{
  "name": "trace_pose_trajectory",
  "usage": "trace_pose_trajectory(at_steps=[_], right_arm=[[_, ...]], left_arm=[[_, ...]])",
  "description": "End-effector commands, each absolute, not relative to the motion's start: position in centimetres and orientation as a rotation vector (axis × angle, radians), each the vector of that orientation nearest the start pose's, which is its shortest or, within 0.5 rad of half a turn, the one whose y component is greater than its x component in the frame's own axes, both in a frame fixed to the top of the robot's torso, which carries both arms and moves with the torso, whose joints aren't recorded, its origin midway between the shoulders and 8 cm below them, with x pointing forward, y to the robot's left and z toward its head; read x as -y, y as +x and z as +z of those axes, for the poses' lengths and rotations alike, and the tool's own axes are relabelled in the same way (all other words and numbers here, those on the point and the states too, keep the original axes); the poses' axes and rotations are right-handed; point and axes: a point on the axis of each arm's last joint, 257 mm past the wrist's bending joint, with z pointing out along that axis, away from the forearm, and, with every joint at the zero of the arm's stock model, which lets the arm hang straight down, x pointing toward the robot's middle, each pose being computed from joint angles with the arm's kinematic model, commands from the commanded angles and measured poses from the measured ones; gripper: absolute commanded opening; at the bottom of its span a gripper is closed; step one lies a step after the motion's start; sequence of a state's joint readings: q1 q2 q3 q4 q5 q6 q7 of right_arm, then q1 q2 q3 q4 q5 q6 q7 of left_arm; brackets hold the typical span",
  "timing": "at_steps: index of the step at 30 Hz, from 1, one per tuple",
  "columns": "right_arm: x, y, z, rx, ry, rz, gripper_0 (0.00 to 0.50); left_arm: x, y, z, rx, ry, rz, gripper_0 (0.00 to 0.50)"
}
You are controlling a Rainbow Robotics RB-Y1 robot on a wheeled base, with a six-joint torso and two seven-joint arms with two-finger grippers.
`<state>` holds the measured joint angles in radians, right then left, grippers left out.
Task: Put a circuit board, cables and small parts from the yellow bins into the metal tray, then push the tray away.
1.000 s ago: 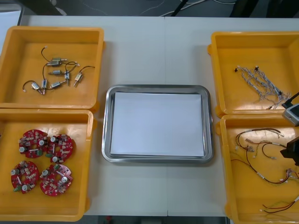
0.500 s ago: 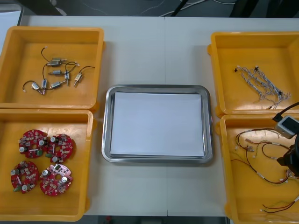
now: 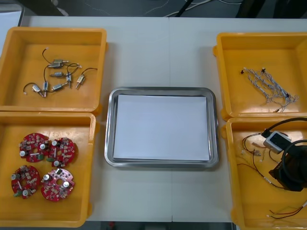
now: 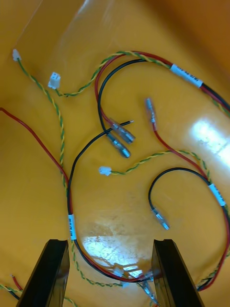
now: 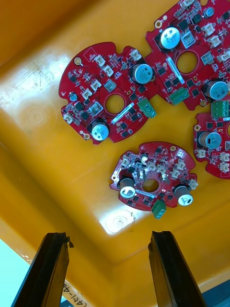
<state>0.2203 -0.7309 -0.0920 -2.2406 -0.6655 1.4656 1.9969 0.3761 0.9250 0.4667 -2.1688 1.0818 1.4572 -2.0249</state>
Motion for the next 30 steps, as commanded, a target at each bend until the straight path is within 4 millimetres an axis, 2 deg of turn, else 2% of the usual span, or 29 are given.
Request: trace_pose_trajectory(at_steps=[1, 9, 15, 23, 30], right_arm=[[33.6, 31.6, -30.0, -2.526, -0.969, -0.188, 0.500], [33.8, 30.5, -30.8, -2.552, -0.961, -0.179, 0.500], [33.9, 30.6, -31.3, -2.553, -0.948, -0.216, 0.500], [32.9, 30.7, -32.2, -2.543, -0.954, -0.231, 0.500], [32.5, 30.5, -33.1, -2.553, -0.961, -0.214, 0.500]], left_arm=[[-44.0, 28.9, -23.0, -2.563, 0.944, 0.201, 0.500], [-44.5, 28.4, -24.4, -2.537, 0.966, 0.227, 0.500], [-43.6, 28.2, -25.4, -2.535, 0.978, 0.198, 0.500], [-41.9, 27.7, -27.4, -2.530, 1.002, 0.151, 0.500], [-42.3, 26.7, -28.1, -2.548, 1.012, 0.157, 0.500]])
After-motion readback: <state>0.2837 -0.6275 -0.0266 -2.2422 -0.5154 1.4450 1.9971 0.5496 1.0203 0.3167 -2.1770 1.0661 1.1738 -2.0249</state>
